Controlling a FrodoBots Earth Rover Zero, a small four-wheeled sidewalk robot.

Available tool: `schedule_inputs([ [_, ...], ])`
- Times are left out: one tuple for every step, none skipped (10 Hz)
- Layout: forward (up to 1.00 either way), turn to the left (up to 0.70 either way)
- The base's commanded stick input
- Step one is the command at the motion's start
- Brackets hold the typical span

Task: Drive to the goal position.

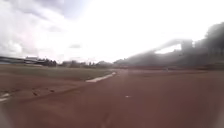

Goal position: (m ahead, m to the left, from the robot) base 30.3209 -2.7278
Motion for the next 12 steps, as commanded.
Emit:
schedule_inputs([
  [0.70, 0.00],
  [0.70, 0.00],
  [0.70, 0.00],
  [0.70, 0.00],
  [0.70, 0.00],
  [0.70, 0.00],
  [0.70, 0.00],
  [0.70, 0.00],
  [0.70, 0.00],
  [0.70, 0.00],
  [0.70, 0.00],
  [0.70, 0.00],
])
